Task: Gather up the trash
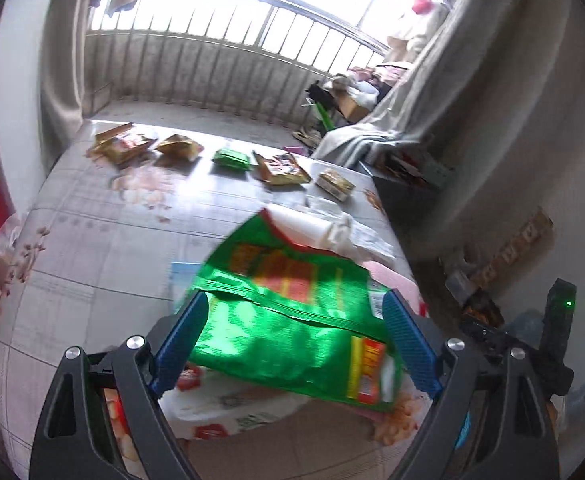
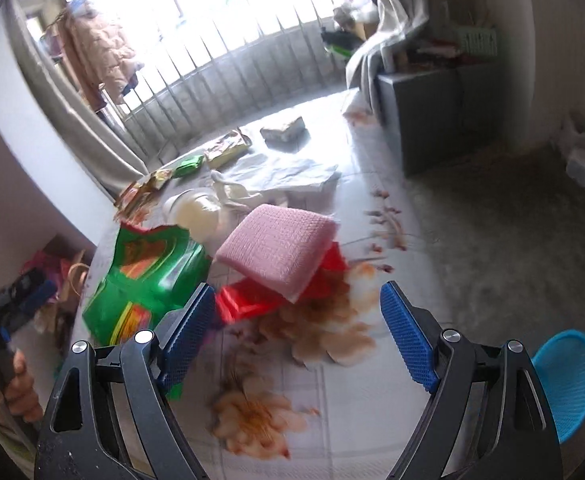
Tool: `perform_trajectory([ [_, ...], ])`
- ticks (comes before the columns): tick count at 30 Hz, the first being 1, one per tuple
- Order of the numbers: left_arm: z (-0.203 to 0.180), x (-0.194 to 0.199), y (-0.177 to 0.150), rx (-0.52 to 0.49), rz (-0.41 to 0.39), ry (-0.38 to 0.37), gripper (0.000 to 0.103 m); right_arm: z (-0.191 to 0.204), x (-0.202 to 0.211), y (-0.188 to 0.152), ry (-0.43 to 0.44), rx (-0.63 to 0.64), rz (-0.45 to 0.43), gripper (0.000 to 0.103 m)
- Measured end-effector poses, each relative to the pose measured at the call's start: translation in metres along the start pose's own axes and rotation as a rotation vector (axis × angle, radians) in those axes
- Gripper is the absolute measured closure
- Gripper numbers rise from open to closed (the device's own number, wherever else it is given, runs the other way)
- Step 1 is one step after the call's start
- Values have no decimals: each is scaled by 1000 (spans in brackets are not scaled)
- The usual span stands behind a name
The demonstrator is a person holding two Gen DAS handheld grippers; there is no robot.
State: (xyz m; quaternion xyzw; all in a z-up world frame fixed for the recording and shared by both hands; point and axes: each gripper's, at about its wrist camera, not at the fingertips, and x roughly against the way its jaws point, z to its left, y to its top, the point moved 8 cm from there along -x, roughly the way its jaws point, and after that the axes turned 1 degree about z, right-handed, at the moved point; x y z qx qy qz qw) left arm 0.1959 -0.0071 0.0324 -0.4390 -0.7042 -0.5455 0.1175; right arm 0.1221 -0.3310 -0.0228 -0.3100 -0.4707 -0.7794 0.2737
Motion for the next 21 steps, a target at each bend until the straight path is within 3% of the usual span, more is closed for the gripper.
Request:
perform_trajectory([
  [4, 38, -7, 0, 66, 26, 37, 17, -6, -36, 10, 8, -100, 68, 22],
  [11, 62, -20, -10, 108, 61, 62, 21, -14, -77, 18, 36, -203, 178, 23],
  [14, 65, -25, -13, 117, 75, 61, 25, -14, -88, 15, 44, -227, 219, 32],
  [21, 66, -23, -14, 106, 68, 71, 28, -10, -85, 15, 53, -229, 209, 49],
])
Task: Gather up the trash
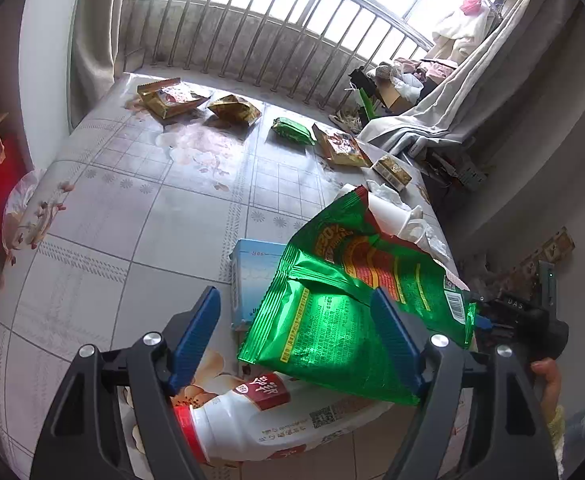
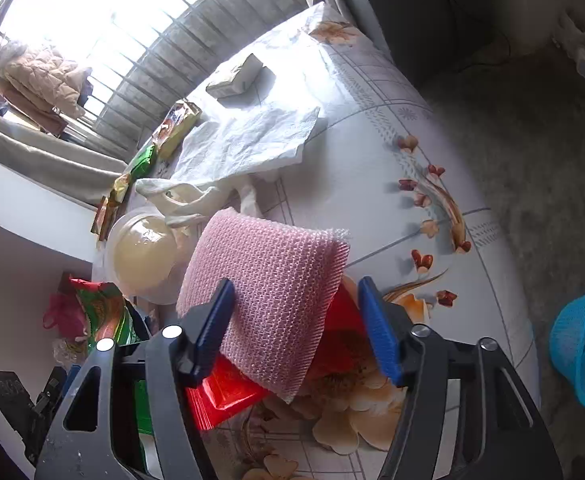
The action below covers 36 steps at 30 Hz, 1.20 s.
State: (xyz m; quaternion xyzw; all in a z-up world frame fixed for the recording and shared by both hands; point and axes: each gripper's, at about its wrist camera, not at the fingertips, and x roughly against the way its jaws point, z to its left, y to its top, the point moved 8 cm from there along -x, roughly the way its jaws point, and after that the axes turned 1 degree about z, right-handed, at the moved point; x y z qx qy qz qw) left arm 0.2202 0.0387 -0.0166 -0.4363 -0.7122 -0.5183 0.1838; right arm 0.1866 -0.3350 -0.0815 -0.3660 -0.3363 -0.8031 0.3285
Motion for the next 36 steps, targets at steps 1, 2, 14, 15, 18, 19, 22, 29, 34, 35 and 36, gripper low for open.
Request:
perform_trajectory([
  [1, 0, 2, 0, -2, -5, 3, 28, 0, 1, 1, 1, -2, -3, 50],
  [2, 1, 2, 2, -4, -9, 5, 28, -1, 4, 0, 4, -5, -9, 53],
  [14, -31, 22, 6, -74, -61, 5, 28, -12, 23, -9, 91, -64, -33, 70],
  [15, -34, 23, 6, -79, -61, -1, 28, -15, 23, -12, 106, -78, -25, 72],
  [18, -50, 27, 2, -104, -61, -30, 28, -26, 27, -22, 151, -126, -13, 78],
  [19, -58, 29, 0, -119, -59, -47, 28, -31, 29, -25, 164, -142, -13, 80],
  [22, -80, 32, -11, -151, -43, -104, 31, -45, 41, -36, 198, -185, -22, 84],
  [29, -150, 31, -79, -248, 104, -336, 46, -64, 56, -69, 248, -226, 6, 95],
  [34, -178, 18, -138, -315, 224, -381, 58, -68, 69, -90, 229, -176, 29, 95],
  [35, -180, 14, -146, -313, 243, -380, 59, -68, 73, -93, 228, -164, 30, 95],
  [36, -182, 9, -154, -300, 265, -382, 61, -66, 74, -97, 236, -161, 36, 95],
])
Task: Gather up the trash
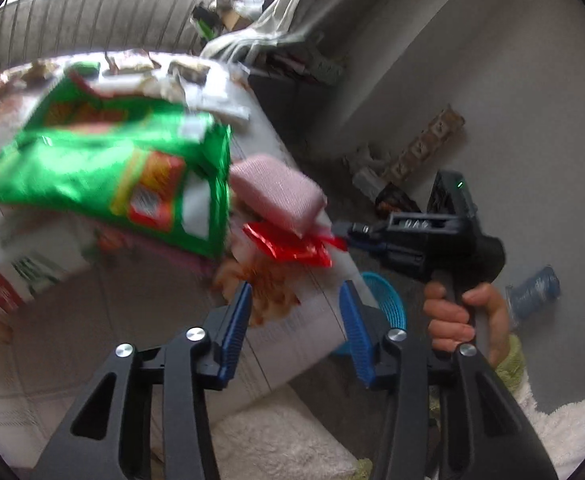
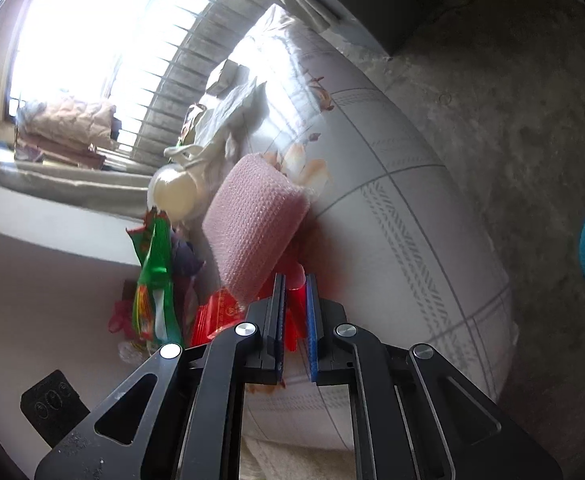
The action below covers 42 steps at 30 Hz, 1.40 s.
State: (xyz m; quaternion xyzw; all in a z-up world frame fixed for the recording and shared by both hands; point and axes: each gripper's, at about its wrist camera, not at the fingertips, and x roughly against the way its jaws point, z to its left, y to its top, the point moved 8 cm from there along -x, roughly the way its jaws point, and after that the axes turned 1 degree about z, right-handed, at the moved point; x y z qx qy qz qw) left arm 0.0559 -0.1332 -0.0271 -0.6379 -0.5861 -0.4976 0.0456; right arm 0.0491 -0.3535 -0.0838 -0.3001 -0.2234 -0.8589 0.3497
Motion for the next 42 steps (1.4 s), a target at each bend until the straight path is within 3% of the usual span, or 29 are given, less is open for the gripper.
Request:
perform_trajectory([
  [7, 5, -28, -20, 87, 45, -20, 63, 0, -13, -45, 29, -6, 86, 95],
  [15, 22, -47, -35, 154, 101, -1, 63, -3, -18, -61, 51, -25, 105, 96],
  [18, 24, -52, -35, 167, 115, 3, 72, 0, -16, -58, 31, -5, 81, 96],
  [23, 27, -51, -40, 166, 134, -7, 78, 6, -20, -56, 15, 15, 62, 96],
  [30, 32, -50, -46, 182, 151, 3, 98, 13, -23, -56, -28, 65, 34, 95],
  [32, 33, -47, -50, 182, 145, 4, 99, 16, -21, -54, -52, 93, 23, 90],
  [34, 33, -45, -50, 176, 138, 6, 100, 19, -18, -50, -91, 132, 4, 78],
  [36, 35, -44, -51, 170, 132, 13, 100, 24, -11, -43, -140, 178, -27, 52],
  [42, 38, -40, -50, 161, 134, 17, 100, 55, 2, -15, -262, 388, -138, 32],
])
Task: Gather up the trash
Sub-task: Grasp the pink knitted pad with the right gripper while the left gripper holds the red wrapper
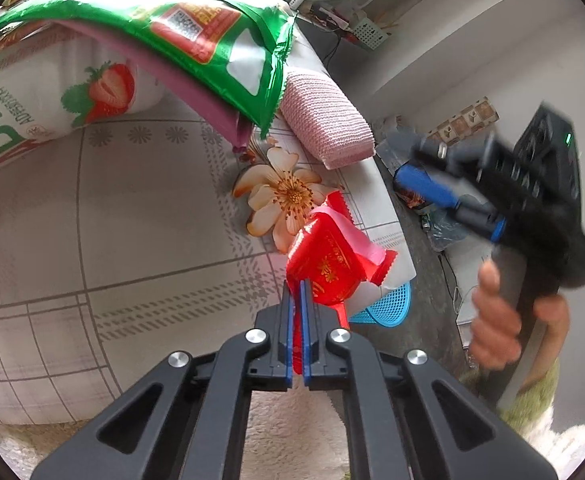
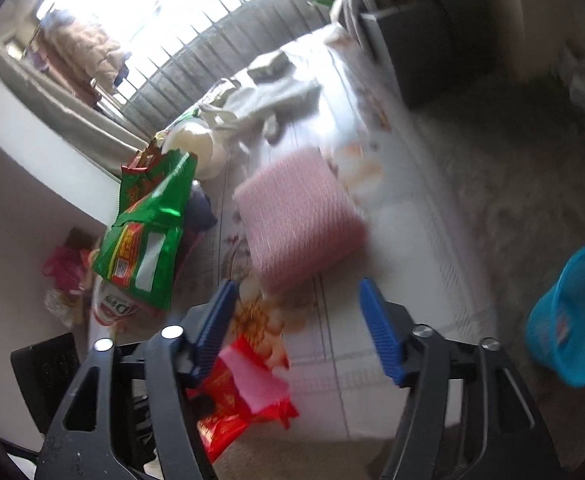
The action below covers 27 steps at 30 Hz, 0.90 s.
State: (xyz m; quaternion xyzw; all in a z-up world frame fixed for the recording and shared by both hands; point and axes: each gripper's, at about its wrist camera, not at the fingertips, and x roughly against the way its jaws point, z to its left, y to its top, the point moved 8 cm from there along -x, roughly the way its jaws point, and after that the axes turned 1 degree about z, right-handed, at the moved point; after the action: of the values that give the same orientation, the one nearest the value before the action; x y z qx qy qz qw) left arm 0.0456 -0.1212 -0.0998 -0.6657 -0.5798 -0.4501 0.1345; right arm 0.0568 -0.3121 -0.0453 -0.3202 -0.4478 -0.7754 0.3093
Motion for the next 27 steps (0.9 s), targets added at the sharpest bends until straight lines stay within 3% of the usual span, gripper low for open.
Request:
perform_trajectory([
  [5, 1, 2, 1, 3, 2, 1, 100, 29, -18, 30, -94, 229, -24, 15],
  [9, 3, 1, 2, 8, 6, 1, 100, 38, -51, 41, -174, 371, 21, 13],
  [17, 3, 1, 2, 11, 6, -1, 100, 35, -86, 34, -166, 410, 163, 13],
  [20, 2, -1, 1, 9, 5, -1, 100, 31, -93, 31, -170, 401, 186, 14],
  [23, 2, 0, 0, 8, 2, 0, 100, 25, -96, 29, -185, 386, 202, 24],
  [27, 1, 2, -1, 5, -7, 5, 100, 18, -92, 27, -183, 345, 195, 26],
])
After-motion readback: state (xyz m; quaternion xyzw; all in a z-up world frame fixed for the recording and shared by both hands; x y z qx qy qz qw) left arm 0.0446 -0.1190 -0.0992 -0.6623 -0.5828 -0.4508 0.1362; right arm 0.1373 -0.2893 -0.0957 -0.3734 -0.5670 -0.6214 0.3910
